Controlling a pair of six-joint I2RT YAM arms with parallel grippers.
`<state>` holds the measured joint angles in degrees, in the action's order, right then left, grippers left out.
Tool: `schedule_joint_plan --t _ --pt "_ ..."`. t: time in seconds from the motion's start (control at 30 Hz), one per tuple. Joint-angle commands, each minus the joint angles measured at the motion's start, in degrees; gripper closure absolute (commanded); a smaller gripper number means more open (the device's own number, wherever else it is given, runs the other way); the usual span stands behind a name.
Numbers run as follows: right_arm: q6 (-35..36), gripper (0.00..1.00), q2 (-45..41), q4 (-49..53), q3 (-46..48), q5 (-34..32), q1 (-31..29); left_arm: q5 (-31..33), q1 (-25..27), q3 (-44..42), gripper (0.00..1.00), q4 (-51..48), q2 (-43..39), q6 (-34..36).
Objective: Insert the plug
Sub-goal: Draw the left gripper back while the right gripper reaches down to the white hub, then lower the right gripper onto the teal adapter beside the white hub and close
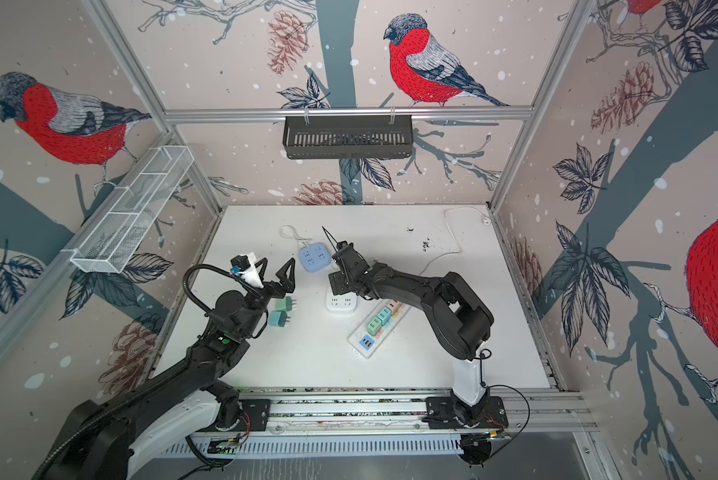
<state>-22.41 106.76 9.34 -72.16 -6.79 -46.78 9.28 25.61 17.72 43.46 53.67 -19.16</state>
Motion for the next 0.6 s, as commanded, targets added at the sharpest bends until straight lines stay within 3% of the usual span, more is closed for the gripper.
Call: schedule_joint_plan --t 0.0,0.2,0.33,0.43,0.57 --pt "-1.9 0.18 -3.8 -0.8 1.8 -3.0 -0.1 0.4 -0.2 0.3 0.04 2.6 -0.2 -0.4" --pt "-13.9 0.11 -9.4 2.5 4.2 -6.7 2.2 0.1 -0.2 0.3 0.03 2.5 -0.3 -0.4" --pt "-22.5 0.05 -8.1 12.2 0.2 -7.9 3.6 0.1 -0.3 0.4 0.03 2.3 -0.1 -0.5" --pt "-23.3 0.05 -5.7 16.8 -2.6 -5.6 4.5 0.1 -0.3 0.2 0.03 2.2 -0.5 -0.6" --pt "-23.9 0.05 -3.9 15.7 -2.2 -3.9 5.1 0.4 -0.3 -0.1 0.03 2.5 -0.7 -0.6"
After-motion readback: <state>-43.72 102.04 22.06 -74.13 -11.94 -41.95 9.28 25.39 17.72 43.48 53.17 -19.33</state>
